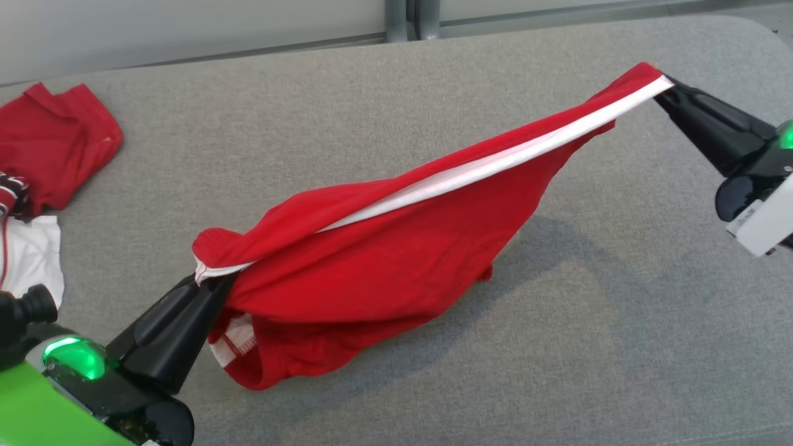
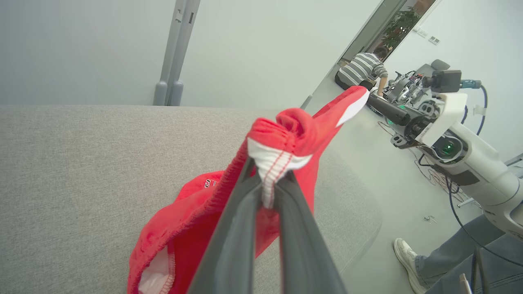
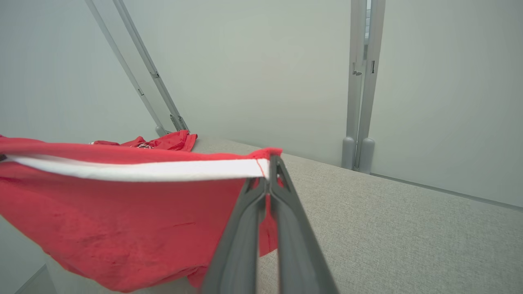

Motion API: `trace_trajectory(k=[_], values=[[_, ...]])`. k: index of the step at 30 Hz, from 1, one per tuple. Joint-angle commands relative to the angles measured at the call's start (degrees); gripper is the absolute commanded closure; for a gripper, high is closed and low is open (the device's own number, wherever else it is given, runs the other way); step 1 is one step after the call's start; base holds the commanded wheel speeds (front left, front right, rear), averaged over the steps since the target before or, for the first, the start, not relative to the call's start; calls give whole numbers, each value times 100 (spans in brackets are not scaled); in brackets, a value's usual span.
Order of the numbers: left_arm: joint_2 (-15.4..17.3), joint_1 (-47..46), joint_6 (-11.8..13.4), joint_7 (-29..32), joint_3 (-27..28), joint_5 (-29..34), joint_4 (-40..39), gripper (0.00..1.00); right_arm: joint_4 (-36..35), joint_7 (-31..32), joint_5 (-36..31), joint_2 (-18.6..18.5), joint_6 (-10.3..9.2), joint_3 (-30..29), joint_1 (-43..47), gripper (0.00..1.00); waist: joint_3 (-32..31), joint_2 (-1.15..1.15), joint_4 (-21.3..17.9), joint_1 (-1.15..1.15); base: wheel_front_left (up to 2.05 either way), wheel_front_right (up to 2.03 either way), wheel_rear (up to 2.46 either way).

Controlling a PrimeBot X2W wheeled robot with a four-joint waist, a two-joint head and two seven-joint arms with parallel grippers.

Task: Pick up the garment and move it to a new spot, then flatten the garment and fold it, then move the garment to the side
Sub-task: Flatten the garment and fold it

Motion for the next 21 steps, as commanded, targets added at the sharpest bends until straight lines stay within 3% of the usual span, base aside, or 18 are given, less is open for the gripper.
trace_trajectory(k=[1, 7, 11, 16, 21], values=[[44, -149, 61, 81, -28, -92, -76, 100, -148, 15, 17, -51, -10, -209, 166, 100, 246, 47, -146, 0, 0, 0, 0], [204, -1124, 102, 323, -192, 60, 174, 100, -511, 396, -201, 159, -9, -843, 197, 100, 914, 47, -184, 0, 0, 0, 0], [188, -2755, 201, 422, -279, 136, 1139, 100, -353, 859, -521, 610, -7, -1165, -470, 100, 1642, 47, -3, 0, 0, 0, 0], [94, -4928, 75, 230, -539, 569, 2846, 100, 394, 1292, -1420, 1187, -7, -1223, -1988, 100, 2316, 47, 229, 0, 0, 0, 0], [-201, -6980, -193, -610, -851, 1290, 4682, 100, 1678, 900, -2801, 2129, -8, -1386, -3842, 100, 2723, 47, 367, 0, 0, 0, 0]])
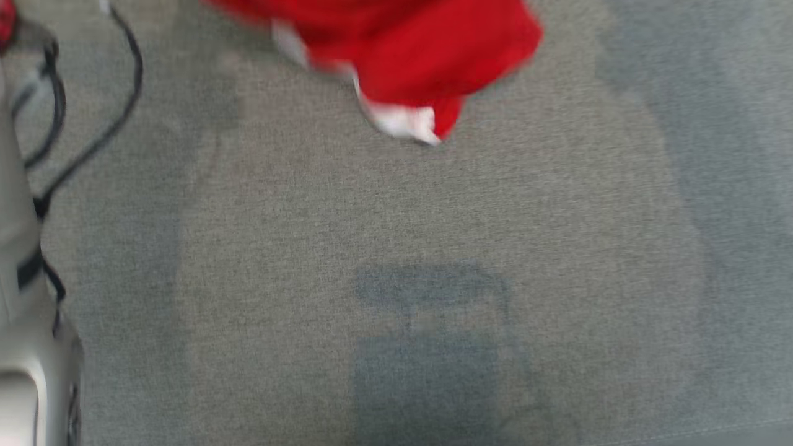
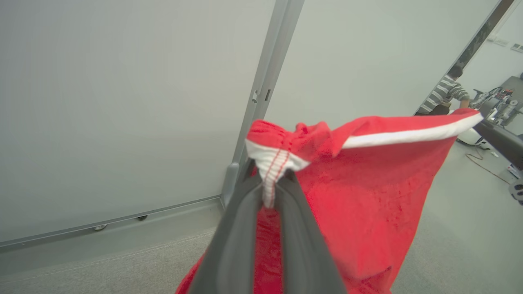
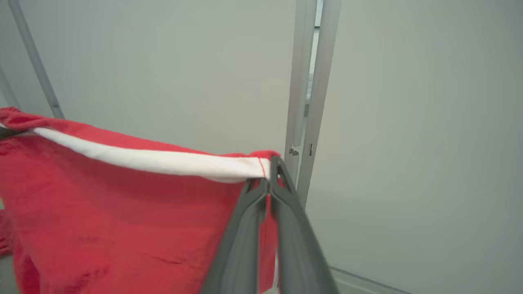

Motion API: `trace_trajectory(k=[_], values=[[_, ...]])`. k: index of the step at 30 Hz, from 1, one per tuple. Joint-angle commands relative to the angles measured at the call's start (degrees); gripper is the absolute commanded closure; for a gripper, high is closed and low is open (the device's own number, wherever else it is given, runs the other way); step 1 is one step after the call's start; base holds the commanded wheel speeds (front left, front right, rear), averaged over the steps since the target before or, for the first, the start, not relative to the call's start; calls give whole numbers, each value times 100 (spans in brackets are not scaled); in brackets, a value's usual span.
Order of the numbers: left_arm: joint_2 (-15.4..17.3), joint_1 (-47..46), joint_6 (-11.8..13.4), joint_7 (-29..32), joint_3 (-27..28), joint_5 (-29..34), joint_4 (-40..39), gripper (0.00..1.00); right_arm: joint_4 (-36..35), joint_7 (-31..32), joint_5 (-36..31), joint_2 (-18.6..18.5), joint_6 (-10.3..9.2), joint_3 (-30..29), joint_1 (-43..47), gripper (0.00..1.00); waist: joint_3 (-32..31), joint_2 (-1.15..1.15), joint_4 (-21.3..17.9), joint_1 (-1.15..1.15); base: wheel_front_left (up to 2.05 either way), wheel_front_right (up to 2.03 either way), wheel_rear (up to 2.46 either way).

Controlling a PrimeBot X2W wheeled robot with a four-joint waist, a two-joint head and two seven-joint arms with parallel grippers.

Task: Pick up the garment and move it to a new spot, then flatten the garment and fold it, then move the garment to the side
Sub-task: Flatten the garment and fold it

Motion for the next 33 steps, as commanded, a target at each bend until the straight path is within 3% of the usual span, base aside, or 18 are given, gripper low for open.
trace_trajectory(k=[1, 8, 12, 13, 16, 23, 33], values=[[-113, -576, -103, -382, -54, 217, 518, 100, 420, -309, -478, 313, -2, -74, -527, 100, 673, 47, 285, -1, 0, 0, 0], [-186, -2141, -436, -2104, -407, 854, 2199, 100, 1907, -1924, -2138, 1464, -5, -717, -2057, 100, 1029, 47, 166, -1, 0, 0, 0], [-25, -2147, -490, -3056, -768, 798, 2691, 100, 2263, -2628, -2449, 1720, -5, -832, -2004, 100, 1049, 47, 76, -1, 0, 0, 0], [-25, -2147, -490, -3056, -768, 798, 2691, 100, 2263, -2628, -2449, 1720, -5, -832, -2004, 100, 1049, 47, 76, -1, 0, 0, 0], [225, -1612, -494, -3539, -1288, 453, 2804, 100, 2249, -2845, -2242, 1737, -4, -551, -1378, 100, 1000, 47, -8, -1, 0, 0, 0], [932, 480, -494, -4453, -2243, -546, 2453, 100, 1393, -3041, -1479, 1180, -5, -118, 1209, 100, 520, 47, -137, -1, 0, 0, 0], [1567, 3386, -430, -5053, -2790, -1322, 828, 100, -328, -2761, -228, -227, -7, 155, 4692, 100, -621, 47, -29, -1, 0, 0, 0]])
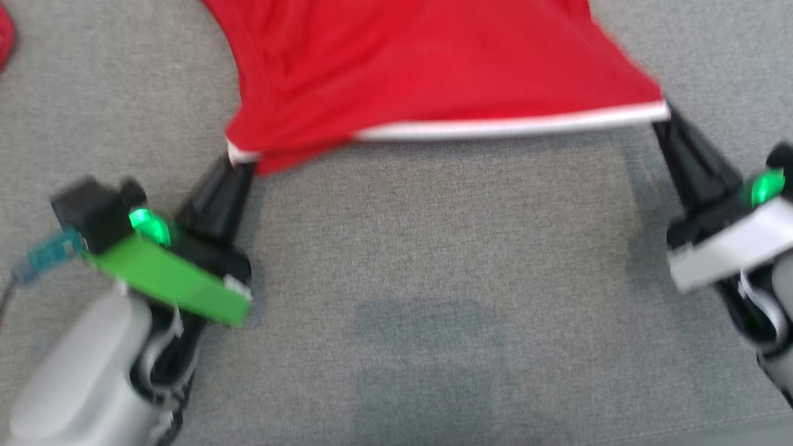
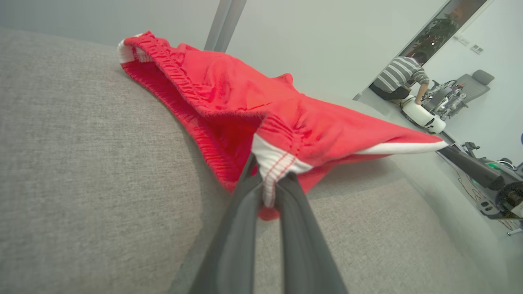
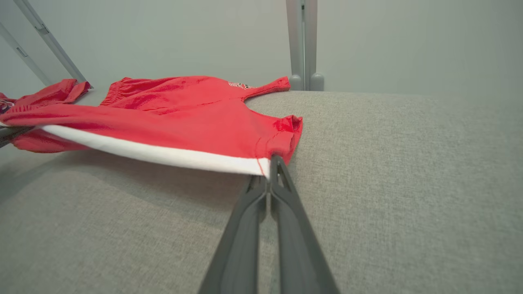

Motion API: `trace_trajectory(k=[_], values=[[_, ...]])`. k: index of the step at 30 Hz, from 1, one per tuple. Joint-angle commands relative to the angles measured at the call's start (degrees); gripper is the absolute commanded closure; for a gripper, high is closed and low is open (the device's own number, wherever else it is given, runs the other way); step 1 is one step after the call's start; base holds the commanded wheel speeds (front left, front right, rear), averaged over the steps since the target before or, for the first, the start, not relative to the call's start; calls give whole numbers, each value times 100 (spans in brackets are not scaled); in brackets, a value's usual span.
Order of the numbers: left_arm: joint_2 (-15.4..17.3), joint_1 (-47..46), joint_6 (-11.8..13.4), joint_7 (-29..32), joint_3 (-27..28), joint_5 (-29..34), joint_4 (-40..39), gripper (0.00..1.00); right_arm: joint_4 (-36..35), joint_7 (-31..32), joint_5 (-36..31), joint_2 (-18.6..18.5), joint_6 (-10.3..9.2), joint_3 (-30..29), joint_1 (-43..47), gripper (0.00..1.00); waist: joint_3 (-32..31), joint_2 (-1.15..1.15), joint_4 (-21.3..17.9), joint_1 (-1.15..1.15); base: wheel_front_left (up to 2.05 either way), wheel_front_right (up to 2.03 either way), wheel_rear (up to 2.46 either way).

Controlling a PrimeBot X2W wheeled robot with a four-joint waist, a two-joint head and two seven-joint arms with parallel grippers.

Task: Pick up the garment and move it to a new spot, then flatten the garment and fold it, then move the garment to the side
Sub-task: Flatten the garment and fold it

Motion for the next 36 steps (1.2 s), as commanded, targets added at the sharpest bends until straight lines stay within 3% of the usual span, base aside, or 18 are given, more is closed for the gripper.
trace_trajectory(k=[1, 8, 12, 16, 20, 24, 25, 31, 36], values=[[125, 361, 89, -48, -2, -54, -174, 100, -161, 69, 124, -119, -12, -26, 359, 100, -621, 47, 90, 0, 0, 0, 0], [157, 2449, 657, -172, -71, -435, -1523, 100, -1181, 554, 497, -519, -12, -430, 2601, 100, -1199, 47, 112, 0, 0, 0, 0], [91, 3349, 961, -190, -63, -609, -2134, 100, -1882, 810, 654, -406, -11, -1062, 3872, 100, -1291, 47, 214, 0, 0, 0, 0], [37, 3656, 1054, -199, -31, -700, -2553, 100, -2668, 1132, 830, -283, -11, -1590, 4263, 100, -1160, 47, 254, 0, 0, 0, 0], [79, 3189, 1198, 107, -7, -626, -2700, 100, -2989, 1615, 1078, -369, -9, -1780, 3576, 100, -768, 47, 347, 0, 0, 0, 0], [-67, 2356, 1410, 588, 238, -873, -2650, 100, -2624, 2305, 1400, -489, -10, -1649, 2202, 100, -127, 47, 502, 0, 0, 0, 0], [-67, 2356, 1410, 588, 238, -873, -2650, 100, -2624, 2305, 1400, -489, -10, -1649, 2202, 100, -127, 47, 502, 0, 0, 0, 0], [-558, 963, 1714, 1133, 513, -1296, -2026, 100, -1448, 3078, 1487, -352, -9, -1236, -19, 100, 493, 47, 915, 0, 0, 0, 0], [-949, 338, 1878, 1238, 527, -1389, -1430, 100, -572, 3432, 1307, -91, -5, -673, -1412, 100, 698, 47, 1177, 0, 0, 0, 0]])
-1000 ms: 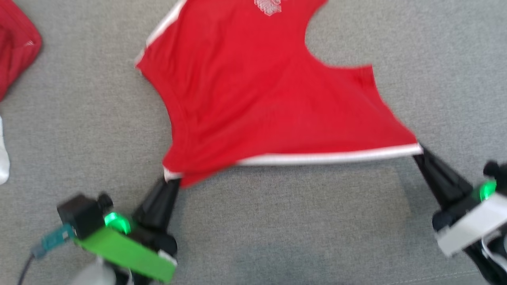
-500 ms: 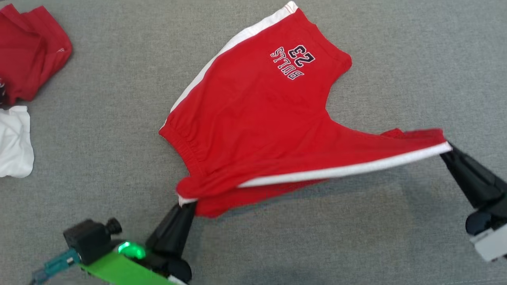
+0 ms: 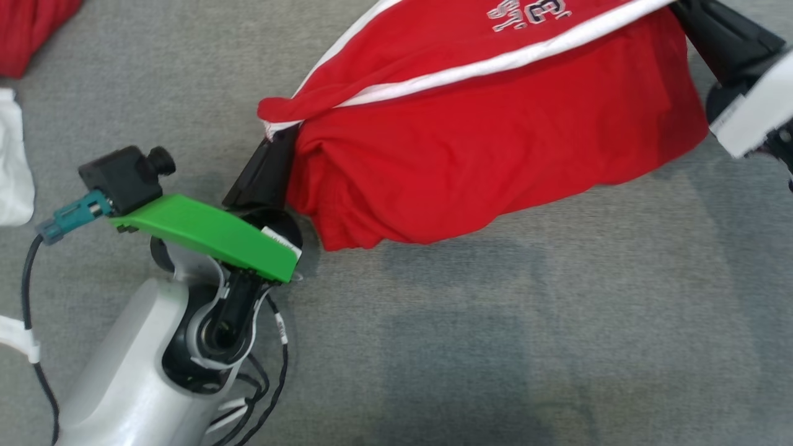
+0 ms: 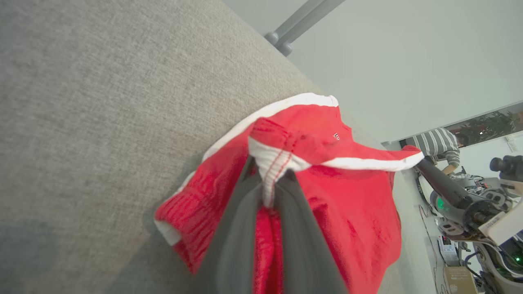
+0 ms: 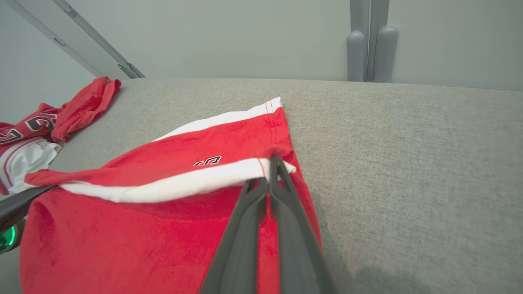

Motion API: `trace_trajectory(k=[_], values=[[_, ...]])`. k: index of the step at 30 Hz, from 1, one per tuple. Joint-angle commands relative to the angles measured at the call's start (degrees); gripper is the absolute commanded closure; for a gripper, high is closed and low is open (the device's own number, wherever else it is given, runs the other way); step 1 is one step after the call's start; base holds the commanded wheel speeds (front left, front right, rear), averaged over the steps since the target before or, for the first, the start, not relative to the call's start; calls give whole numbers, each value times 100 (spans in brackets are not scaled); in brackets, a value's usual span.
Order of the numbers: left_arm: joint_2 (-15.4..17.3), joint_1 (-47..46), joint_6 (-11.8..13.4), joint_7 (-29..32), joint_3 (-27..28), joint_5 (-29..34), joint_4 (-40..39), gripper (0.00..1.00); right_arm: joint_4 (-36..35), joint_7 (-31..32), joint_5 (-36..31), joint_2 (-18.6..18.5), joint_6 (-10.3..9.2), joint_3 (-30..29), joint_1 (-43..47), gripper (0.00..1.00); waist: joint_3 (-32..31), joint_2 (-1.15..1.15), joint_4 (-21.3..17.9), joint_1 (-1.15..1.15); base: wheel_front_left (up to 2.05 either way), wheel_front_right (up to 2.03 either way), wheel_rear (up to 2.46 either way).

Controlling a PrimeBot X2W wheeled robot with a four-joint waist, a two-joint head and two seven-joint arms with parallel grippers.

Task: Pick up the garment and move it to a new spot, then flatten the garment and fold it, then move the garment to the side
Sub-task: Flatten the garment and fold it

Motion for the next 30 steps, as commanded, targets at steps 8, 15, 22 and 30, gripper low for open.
trace_trajectory(k=[8, 15, 22, 30], values=[[-333, -431, 157, -31, -68, 21, 261, 100, 1137, 134, -301, 100, 0, 732, -1368, 100, 373, 47, 827, 0, 0, 0, 0], [-454, -569, 230, 38, -124, -11, 343, 100, 1948, 159, -382, -17, 0, 1067, -1992, 100, 330, 47, 1019, 0, 0, 0, 0], [-653, -952, 174, 195, -350, 102, 887, 100, 2375, 293, -381, -168, 0, 1289, -2213, 100, 363, 47, 1170, 0, 0, 0, 0], [-824, -1131, 202, 239, -492, 173, 1240, 0, 2919, 120, -687, -153, -3, 1383, -2470, 0, 276, 47, 1256, 0, 0, 0, 0]])
